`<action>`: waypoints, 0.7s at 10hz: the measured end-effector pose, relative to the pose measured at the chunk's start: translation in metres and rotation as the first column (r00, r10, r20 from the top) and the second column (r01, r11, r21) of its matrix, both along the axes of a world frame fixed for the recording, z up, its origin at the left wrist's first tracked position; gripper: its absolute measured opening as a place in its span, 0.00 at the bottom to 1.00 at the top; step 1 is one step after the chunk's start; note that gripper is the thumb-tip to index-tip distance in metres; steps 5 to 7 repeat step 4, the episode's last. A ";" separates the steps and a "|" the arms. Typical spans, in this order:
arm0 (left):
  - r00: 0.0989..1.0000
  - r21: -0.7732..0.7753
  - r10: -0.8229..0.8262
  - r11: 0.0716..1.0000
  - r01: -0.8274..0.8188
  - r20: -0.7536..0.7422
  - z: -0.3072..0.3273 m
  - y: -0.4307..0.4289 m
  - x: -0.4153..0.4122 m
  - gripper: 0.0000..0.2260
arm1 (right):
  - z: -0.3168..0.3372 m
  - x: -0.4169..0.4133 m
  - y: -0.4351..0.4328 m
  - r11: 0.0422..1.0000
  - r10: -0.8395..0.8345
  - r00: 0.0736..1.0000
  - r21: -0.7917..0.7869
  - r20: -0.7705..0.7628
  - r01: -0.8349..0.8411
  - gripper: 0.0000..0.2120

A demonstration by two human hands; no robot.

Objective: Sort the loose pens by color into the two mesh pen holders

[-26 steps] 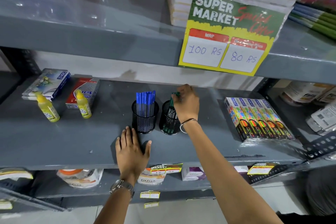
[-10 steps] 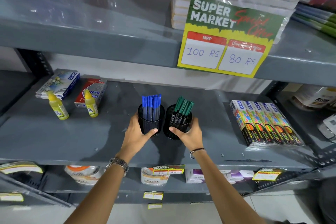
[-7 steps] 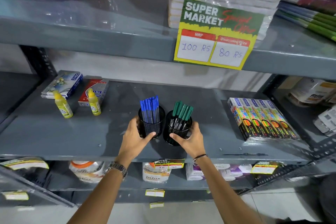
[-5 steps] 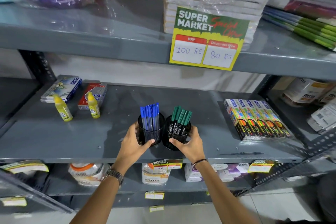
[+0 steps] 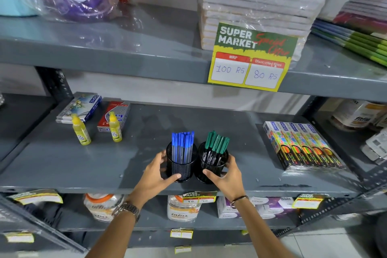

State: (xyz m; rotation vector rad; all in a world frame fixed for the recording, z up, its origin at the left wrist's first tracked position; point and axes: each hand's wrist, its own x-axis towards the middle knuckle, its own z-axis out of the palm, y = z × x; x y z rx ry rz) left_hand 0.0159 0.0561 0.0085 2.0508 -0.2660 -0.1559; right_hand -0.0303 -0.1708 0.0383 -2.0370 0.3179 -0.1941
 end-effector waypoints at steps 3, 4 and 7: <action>0.995 0.015 0.018 1.000 -0.019 0.095 -0.003 -0.002 -0.008 0.37 | 0.000 -0.005 0.005 0.998 0.018 0.999 -0.052 -0.031 -0.019 0.44; 0.954 -0.019 0.119 0.993 -0.118 0.276 -0.006 -0.014 -0.027 0.39 | -0.004 -0.019 0.016 0.989 -0.078 0.990 -0.119 0.115 0.091 0.49; 0.954 -0.019 0.119 0.993 -0.118 0.276 -0.006 -0.014 -0.027 0.39 | -0.004 -0.019 0.016 0.989 -0.078 0.990 -0.119 0.115 0.091 0.49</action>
